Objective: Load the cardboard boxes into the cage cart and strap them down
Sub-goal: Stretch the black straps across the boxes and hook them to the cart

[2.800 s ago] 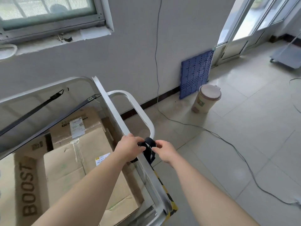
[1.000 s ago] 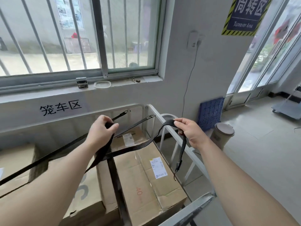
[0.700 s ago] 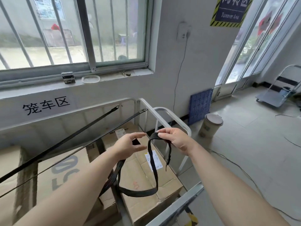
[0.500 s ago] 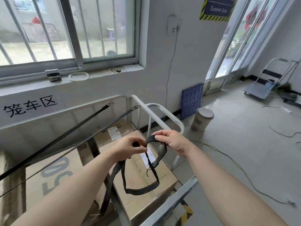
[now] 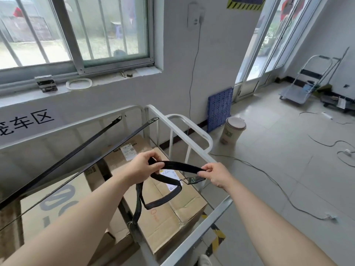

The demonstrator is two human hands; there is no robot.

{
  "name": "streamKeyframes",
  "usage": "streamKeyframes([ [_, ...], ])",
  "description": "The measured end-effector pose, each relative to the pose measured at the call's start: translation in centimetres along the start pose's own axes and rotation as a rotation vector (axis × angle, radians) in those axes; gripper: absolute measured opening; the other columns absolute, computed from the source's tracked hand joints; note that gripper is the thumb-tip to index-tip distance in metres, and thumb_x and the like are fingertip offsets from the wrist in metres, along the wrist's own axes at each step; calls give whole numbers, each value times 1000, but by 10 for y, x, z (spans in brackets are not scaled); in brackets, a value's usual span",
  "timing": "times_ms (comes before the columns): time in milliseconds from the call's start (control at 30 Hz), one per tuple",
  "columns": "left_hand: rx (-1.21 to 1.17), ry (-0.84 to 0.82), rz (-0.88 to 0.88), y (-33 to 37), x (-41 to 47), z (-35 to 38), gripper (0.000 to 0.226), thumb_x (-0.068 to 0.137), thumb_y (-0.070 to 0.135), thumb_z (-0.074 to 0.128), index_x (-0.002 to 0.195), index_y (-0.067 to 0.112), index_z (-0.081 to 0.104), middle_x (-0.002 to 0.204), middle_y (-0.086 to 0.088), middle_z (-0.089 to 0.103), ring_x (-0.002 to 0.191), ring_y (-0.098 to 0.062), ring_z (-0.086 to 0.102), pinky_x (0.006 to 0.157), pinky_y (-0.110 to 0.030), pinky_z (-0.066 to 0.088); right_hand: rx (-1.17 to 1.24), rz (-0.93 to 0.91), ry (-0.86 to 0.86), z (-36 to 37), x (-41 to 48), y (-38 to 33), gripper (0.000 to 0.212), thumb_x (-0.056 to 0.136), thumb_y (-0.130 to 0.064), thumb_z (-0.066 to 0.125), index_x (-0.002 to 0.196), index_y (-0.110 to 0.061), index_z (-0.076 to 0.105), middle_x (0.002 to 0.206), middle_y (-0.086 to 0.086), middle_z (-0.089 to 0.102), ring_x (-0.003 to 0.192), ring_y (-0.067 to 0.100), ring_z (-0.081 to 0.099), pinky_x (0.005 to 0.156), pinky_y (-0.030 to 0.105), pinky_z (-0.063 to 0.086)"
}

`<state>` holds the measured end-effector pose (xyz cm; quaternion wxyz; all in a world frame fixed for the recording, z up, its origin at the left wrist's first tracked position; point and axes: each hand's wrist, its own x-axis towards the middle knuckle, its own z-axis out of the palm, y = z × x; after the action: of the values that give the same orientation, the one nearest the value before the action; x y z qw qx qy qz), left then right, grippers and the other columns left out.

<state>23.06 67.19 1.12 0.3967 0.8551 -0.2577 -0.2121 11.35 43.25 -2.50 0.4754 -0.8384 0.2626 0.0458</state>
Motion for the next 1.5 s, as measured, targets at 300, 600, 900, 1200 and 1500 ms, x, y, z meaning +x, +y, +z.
streamKeyframes([
  [300, 163, -144, -72, -13, 14, 6, 17, 85, 34, 72, 94, 21, 65, 89, -3, 66, 84, -16, 62, 78, -32, 53, 755, 215, 97, 12, 11, 40, 7, 88, 2, 63, 87, -4, 62, 89, 12, 64, 86, 19, 64, 73, 25, 55],
  [600, 83, -146, -125, 1, 37, 44, 5, 90, 28, 67, 88, 30, 63, 80, 2, 61, 68, -10, 53, 62, -21, 44, 965, 327, -148, 18, 32, 33, 14, 88, 10, 57, 91, -2, 64, 78, 14, 68, 59, 15, 67, 44, 20, 49],
  [900, 198, -112, -317, -35, 54, 49, 6, 88, 23, 68, 92, 19, 68, 82, 2, 60, 72, -12, 54, 65, -24, 46, 997, 604, -106, 18, 72, 65, 26, 87, 20, 37, 90, -4, 47, 73, 16, 51, 60, 25, 49, 41, 24, 48],
  [1200, 285, -177, -438, -54, 65, 61, 7, 92, 24, 60, 88, 22, 66, 77, -1, 64, 67, -14, 55, 63, -26, 45, 1299, 699, -47, 34, 95, 87, 15, 101, -11, 44, 107, 0, 52, 82, 12, 63, 49, 13, 48, 43, 22, 44],
  [1500, 359, -134, -515, -62, 67, 48, 20, 93, 37, 58, 78, 30, 69, 61, 12, 70, 68, -8, 66, 72, -29, 54, 1397, 700, 78, 50, 132, 95, 22, 102, -5, 37, 122, -14, 41, 82, 11, 63, 68, 19, 57, 50, 28, 51],
])
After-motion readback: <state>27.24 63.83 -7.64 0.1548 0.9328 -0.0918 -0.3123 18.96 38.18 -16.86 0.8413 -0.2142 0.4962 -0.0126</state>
